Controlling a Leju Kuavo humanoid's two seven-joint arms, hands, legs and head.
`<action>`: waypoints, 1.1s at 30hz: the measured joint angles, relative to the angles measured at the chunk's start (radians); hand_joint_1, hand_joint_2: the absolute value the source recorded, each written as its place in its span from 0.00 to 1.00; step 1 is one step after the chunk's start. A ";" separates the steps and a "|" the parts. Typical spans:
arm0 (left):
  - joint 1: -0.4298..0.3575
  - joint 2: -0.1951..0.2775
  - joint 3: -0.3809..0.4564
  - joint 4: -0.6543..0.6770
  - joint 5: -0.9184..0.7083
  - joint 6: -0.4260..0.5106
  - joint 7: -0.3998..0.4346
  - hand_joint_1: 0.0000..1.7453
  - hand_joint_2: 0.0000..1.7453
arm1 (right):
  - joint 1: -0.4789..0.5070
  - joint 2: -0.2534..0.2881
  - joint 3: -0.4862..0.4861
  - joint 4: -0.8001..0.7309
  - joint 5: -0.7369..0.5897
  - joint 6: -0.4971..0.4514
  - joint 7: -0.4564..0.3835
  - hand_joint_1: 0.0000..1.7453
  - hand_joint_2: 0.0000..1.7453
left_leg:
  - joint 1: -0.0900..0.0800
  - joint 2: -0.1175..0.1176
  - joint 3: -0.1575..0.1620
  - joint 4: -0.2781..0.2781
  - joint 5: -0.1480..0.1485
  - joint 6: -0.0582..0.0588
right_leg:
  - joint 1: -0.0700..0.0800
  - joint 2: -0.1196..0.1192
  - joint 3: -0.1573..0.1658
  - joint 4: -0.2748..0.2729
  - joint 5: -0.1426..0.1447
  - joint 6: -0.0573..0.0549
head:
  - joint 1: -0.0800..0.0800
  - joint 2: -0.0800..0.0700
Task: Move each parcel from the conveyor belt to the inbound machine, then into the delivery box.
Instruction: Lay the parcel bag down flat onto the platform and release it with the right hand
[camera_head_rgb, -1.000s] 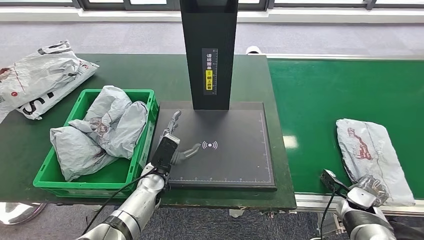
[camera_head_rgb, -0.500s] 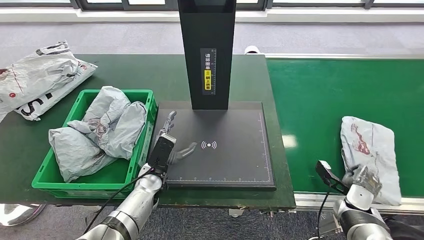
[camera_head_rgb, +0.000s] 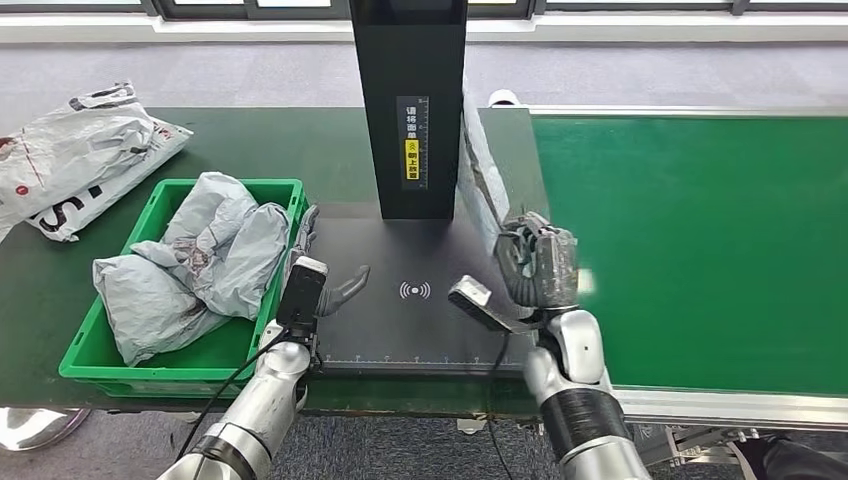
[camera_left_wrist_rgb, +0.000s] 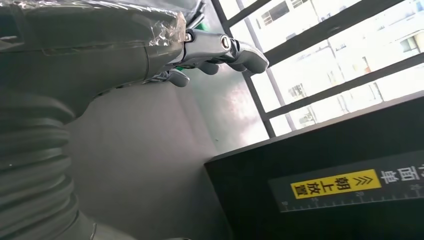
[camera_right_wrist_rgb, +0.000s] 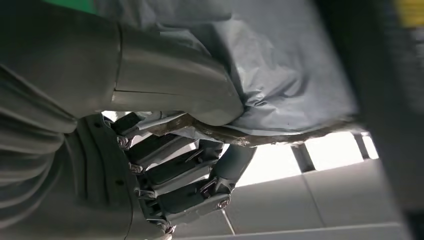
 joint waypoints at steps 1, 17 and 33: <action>-0.003 0.000 0.000 -0.002 -0.001 -0.002 0.002 0.00 1.00 | 0.000 0.005 0.043 -0.008 -0.028 0.015 0.017 1.00 1.00 | 0.000 0.000 0.000 0.000 0.000 0.000 | 0.000 0.000 0.000 0.000 0.000 0.000 | 0.000 0.000; -0.074 -0.018 -0.010 0.037 0.024 -0.025 -0.001 0.00 1.00 | -0.027 -0.009 0.585 0.198 -0.329 0.538 0.271 0.00 1.00 | -0.001 -0.001 0.000 0.000 0.000 0.000 | -0.001 -0.001 0.000 -0.001 0.000 0.000 | 0.000 0.000; -0.052 -0.024 -0.027 0.011 0.038 0.088 -0.063 0.00 1.00 | 0.028 -0.066 0.530 0.077 -0.452 0.131 0.097 0.00 1.00 | -0.001 0.000 0.000 0.001 0.000 0.000 | -0.001 0.000 -0.001 -0.001 0.001 0.001 | 0.000 0.000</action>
